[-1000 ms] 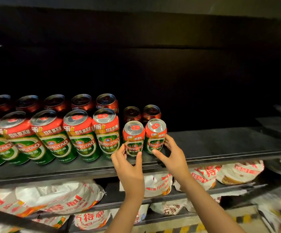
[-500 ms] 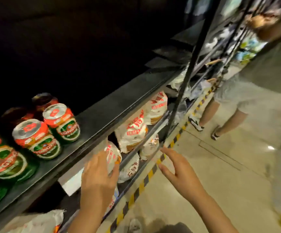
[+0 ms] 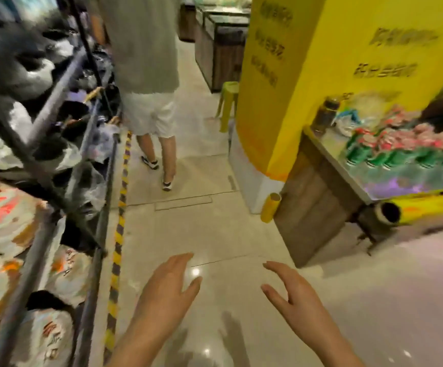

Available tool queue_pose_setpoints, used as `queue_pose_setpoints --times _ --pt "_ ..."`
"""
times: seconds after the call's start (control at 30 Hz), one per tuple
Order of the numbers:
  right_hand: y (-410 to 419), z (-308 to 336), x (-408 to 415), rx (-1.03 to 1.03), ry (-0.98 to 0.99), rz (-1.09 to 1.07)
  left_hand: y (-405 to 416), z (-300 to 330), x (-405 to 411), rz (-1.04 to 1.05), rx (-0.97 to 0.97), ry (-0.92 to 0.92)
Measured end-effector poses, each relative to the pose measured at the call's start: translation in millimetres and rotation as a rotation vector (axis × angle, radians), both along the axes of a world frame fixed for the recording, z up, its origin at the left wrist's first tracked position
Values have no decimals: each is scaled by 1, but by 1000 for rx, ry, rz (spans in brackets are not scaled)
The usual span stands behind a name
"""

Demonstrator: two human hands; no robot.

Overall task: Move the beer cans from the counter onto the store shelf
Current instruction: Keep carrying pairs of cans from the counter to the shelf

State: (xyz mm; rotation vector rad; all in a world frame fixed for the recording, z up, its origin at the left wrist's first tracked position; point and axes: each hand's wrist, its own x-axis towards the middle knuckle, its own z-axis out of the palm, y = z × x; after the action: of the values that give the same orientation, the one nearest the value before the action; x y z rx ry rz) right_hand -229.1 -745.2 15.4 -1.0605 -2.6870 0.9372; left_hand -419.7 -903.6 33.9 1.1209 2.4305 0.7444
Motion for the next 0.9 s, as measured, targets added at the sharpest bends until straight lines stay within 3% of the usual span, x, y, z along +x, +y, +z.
queue_pose_setpoints --times 0.2,0.37,0.5,0.73,0.9 --pt "65 2 181 -42 -4 -450 141 -1 130 -353 56 -92" --pt "104 5 262 -69 37 -621 223 3 207 -512 53 -181" --pt "153 6 283 -102 69 -669 278 3 225 -534 23 -194" --pt "283 18 290 -156 117 -638 397 -4 223 -393 8 -247" --pt "372 32 323 -39 104 -633 512 0 256 -468 41 -245"
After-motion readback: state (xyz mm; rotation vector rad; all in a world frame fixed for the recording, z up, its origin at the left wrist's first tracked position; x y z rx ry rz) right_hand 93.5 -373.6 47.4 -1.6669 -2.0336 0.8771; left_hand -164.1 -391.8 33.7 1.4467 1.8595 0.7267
